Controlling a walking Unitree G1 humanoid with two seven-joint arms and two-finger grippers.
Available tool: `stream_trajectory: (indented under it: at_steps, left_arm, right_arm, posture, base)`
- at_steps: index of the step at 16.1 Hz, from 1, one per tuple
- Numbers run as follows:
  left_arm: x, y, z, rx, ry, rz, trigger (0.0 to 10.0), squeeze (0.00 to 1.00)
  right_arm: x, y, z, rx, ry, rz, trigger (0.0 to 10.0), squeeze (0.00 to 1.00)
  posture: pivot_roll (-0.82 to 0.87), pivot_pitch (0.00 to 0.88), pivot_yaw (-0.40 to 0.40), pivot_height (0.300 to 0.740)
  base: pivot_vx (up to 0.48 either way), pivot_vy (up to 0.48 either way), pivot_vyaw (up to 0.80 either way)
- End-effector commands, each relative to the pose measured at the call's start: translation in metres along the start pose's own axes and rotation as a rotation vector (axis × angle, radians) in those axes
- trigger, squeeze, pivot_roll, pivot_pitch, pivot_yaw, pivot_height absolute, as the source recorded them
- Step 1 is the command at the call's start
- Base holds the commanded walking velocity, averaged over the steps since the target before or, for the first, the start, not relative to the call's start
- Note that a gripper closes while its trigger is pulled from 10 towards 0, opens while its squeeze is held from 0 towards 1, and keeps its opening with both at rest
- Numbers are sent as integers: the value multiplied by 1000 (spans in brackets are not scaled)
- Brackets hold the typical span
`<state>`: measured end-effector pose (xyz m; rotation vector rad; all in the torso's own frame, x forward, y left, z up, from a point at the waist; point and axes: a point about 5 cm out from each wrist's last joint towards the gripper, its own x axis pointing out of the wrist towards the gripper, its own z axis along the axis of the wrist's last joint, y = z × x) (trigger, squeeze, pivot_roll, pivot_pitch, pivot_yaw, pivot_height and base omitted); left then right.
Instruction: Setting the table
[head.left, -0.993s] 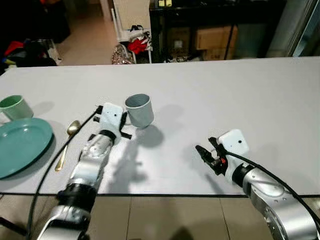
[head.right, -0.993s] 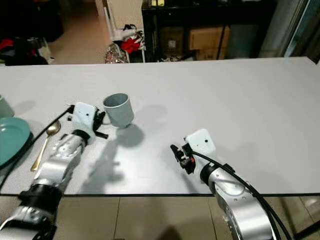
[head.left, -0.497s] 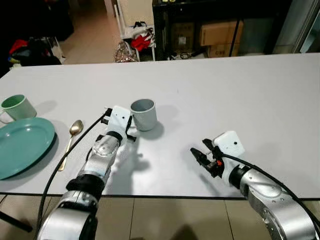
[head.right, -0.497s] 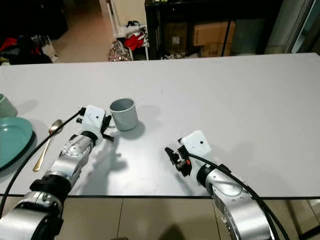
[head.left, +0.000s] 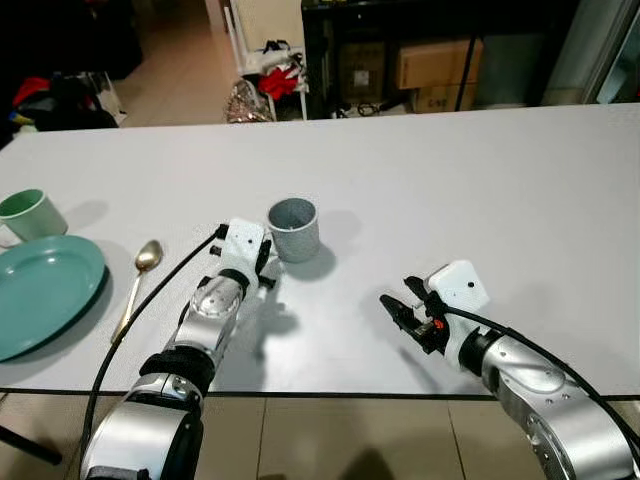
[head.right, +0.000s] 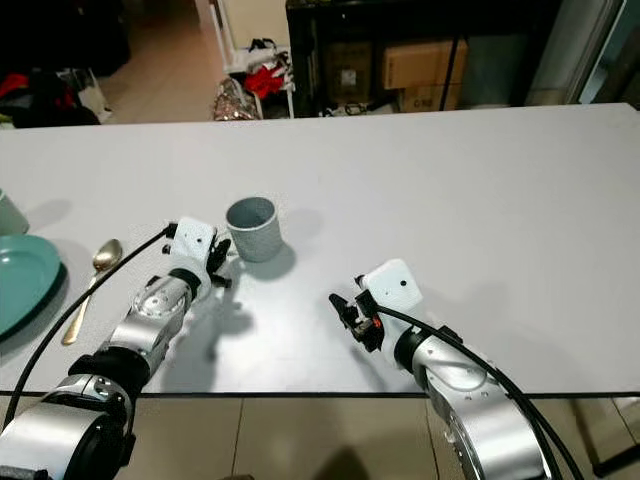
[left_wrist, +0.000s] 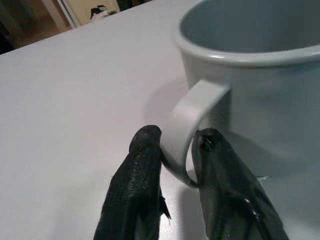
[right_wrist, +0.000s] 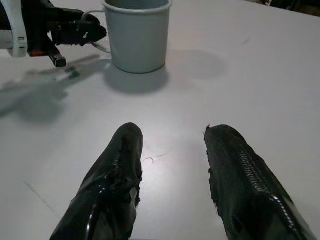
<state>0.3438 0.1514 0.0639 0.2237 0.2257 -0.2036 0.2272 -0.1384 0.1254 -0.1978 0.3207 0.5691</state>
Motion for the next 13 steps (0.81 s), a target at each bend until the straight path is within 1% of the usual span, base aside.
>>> stream_trajectory:
  at_steps: [1, 2, 3, 4, 5, 6, 7, 8, 9, 10, 11, 12, 13]
  left_arm:
    - [0, 7, 3, -14, -19, 22, 10000, 1000]
    - [-1, 8, 3, -47, -29, 17, 10000, 1000]
    - [-3, 12, 6, -67, -74, 3, 10000, 1000]
    - [-6, 18, 8, -65, -99, -1, 10000, 1000]
    - [-10, 27, 10, -96, -133, 9, 10000, 1000]
    - [-19, 38, 13, -128, -194, 19, 10000, 1000]
    - [-23, 41, 14, -139, -215, 15, 10000, 1000]
    - [-34, 43, 16, -149, -259, -3, 10000, 992]
    - [-42, 44, 18, -161, -287, -17, 10000, 957]
    - [-49, 46, 19, -161, -301, -10, 10000, 918]
    - [-63, 49, 24, -149, -339, -4, 10000, 776]
    - [-74, 51, 30, -143, -366, -3, 10000, 675]
    - [-83, 53, 35, -146, -373, 27, 10000, 502]
  right_arm:
    - [0, 3, 8, -18, -38, 24, 10000, 0]
    - [0, 3, 9, -24, -43, 34, 10000, 0]
    - [-2, 1, 14, -30, -66, 51, 10000, 0]
    - [-3, -1, 17, -38, -78, 63, 10000, 0]
    - [-5, -3, 20, -58, -87, 72, 10000, 0]
    - [-8, -4, 24, -89, -104, 93, 10000, 0]
    - [-9, -3, 26, -92, -112, 104, 10000, 0]
    - [-9, -2, 30, -94, -121, 128, 10000, 0]
    - [-9, 0, 31, -95, -124, 146, 10000, 0]
    - [-9, 1, 32, -99, -127, 158, 10000, 0]
    - [-8, 4, 33, -93, -137, 175, 10000, 0]
    - [-6, 8, 33, -96, -143, 179, 10000, 0]
    - [-3, 10, 33, -93, -154, 153, 10000, 0]
  posture:
    - [-27, 0, 103, 740]
    - [-28, 0, 101, 740]
    - [-26, 0, 97, 740]
    - [-26, 0, 97, 740]
    - [-19, 0, 89, 740]
    - [-7, 0, 73, 740]
    - [-5, 0, 70, 740]
    - [-5, 0, 70, 740]
    - [16, 0, 53, 740]
    - [16, 0, 53, 740]
    - [32, 0, 44, 740]
    - [37, 0, 44, 740]
    - [43, 0, 46, 740]
  base:
    - [0, 0, 0]
    - [0, 0, 0]
    - [0, 0, 0]
    - [0, 0, 0]
    - [0, 0, 0]
    - [0, 0, 0]
    - [0, 0, 0]
    - [0, 0, 0]
    - [0, 0, 0]
    - [0, 0, 0]
    - [0, 0, 0]
    - [0, 0, 0]
    - [0, 0, 0]
